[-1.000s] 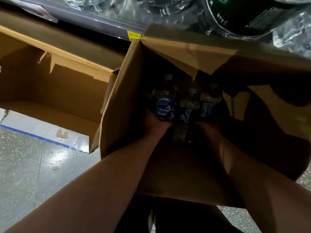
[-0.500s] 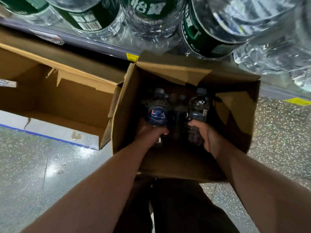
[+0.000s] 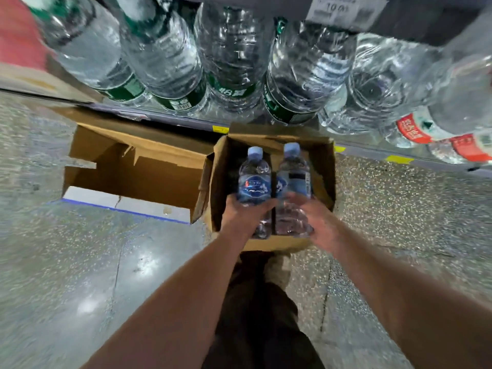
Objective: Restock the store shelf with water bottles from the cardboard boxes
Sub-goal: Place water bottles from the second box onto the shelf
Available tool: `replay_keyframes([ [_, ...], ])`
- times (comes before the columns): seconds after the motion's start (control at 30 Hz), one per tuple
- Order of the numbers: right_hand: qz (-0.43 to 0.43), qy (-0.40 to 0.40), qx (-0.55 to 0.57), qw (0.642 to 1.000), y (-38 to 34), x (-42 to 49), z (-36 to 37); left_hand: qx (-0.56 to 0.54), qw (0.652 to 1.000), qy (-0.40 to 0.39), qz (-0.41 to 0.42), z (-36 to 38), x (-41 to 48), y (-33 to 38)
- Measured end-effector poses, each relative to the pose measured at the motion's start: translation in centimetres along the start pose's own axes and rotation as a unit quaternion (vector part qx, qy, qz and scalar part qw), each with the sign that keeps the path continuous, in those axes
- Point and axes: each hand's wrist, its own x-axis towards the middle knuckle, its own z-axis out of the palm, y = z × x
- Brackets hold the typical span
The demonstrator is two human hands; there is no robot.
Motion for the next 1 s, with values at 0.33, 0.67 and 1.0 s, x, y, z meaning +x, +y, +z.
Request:
replay_keyframes([
  [0.33, 0.014, -0.157, -0.019, 0.987, -2.8, -6.6, 0.0, -0.115, 0.992, -0.002, 0.049, -1.9, -7.8, 0.7],
  [0.67, -0.066, -0.251, -0.028, 0.965, -3.1, -11.7, 7.4, -0.156, 0.981, 0.021, 0.118, -7.4, -12.2, -0.3],
  [1.0, -0.151, -0.115, -0.094, 0.977, -4.0, -21.9, 17.7, -0.233, 0.948, -0.018, 0.215, -18.2, -21.2, 0.9],
])
